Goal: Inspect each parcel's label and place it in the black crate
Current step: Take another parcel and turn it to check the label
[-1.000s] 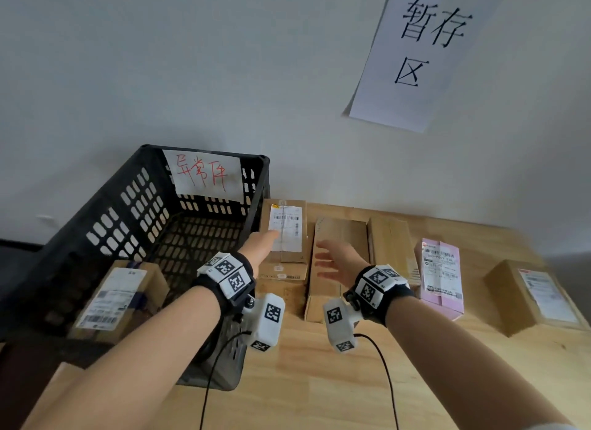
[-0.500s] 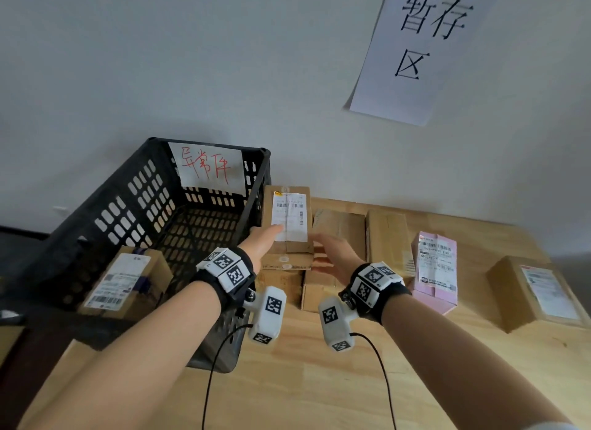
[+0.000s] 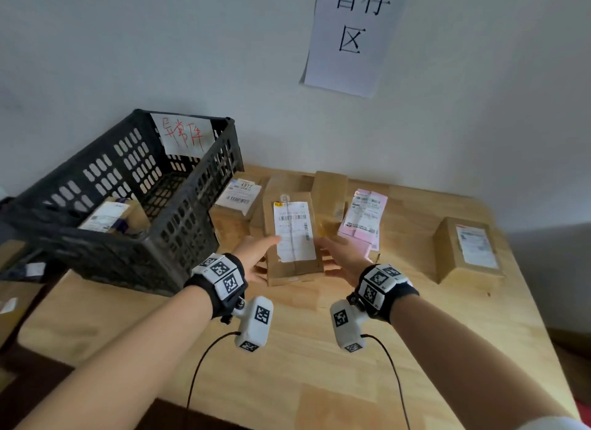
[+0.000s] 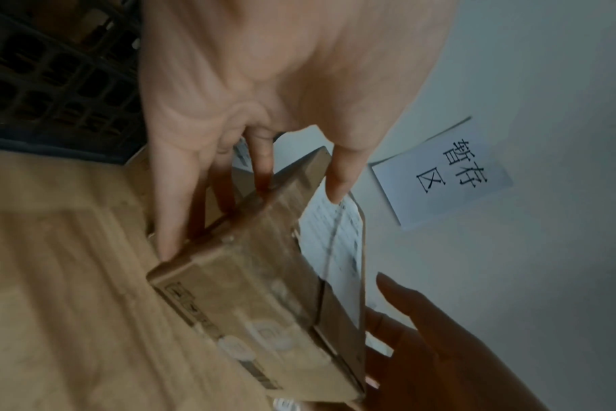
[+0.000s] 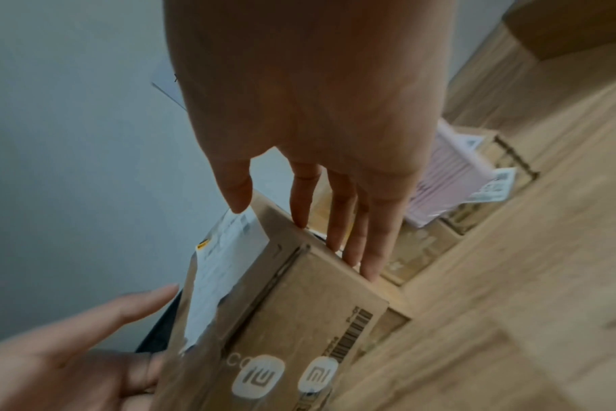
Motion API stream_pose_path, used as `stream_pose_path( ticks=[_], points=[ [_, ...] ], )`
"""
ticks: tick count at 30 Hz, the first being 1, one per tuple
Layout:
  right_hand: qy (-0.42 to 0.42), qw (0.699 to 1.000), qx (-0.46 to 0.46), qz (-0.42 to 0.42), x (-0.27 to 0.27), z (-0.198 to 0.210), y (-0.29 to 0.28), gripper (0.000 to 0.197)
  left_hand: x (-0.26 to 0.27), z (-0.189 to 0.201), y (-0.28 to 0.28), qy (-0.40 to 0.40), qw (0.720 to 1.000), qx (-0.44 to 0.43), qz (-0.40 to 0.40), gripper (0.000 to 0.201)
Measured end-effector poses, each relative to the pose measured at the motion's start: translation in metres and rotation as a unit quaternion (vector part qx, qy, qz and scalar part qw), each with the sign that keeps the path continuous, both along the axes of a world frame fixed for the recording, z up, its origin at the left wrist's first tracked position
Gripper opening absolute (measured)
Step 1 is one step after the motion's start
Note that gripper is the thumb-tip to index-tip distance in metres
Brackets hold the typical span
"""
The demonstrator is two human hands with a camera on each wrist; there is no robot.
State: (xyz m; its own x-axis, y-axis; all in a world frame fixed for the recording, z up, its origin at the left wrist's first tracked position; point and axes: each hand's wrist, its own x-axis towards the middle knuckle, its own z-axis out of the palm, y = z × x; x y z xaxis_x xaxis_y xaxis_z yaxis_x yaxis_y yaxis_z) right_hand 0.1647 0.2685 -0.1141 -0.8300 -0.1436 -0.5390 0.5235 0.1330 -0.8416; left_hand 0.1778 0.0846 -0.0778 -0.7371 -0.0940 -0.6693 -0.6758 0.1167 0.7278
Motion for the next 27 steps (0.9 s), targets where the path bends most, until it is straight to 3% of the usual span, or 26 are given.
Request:
stream_pose_path(
  ticks=[4,7,10,15,19,23,27],
  points=[
    [-0.03,0.999,0.012,0.038,0.033,-0.025,0.026,0.026,0.037,-0.011,0.024,-0.034,0.996,-0.033,-0.077,0.037],
    [-0.063,0.994,0.045,0.081,0.052,-0.046,0.04,0.029,0.054,-0.027,0.041,-0.101,0.982,-0.032,-0.157,0.051],
    [-0.09,0.991,0.062,0.079,0.065,-0.067,0.047,0.028,0.059,-0.052,0.051,-0.147,0.972,-0.019,-0.182,0.054],
    [-0.136,0.985,0.086,0.064,0.076,-0.099,0.049,0.022,0.035,-0.146,0.041,-0.167,0.966,-0.048,-0.192,0.074],
    [-0.175,0.976,0.108,0.069,0.08,-0.115,0.042,0.024,0.042,-0.12,0.045,-0.154,0.95,-0.101,-0.251,0.046],
    [-0.184,0.966,0.162,0.083,0.074,-0.121,0.033,0.04,0.034,-0.136,0.034,-0.183,0.942,-0.107,-0.261,0.061],
    [-0.154,0.959,0.214,0.1,0.057,-0.121,0.021,0.063,0.013,-0.141,0.032,-0.177,0.951,-0.085,-0.238,0.075]
  ],
)
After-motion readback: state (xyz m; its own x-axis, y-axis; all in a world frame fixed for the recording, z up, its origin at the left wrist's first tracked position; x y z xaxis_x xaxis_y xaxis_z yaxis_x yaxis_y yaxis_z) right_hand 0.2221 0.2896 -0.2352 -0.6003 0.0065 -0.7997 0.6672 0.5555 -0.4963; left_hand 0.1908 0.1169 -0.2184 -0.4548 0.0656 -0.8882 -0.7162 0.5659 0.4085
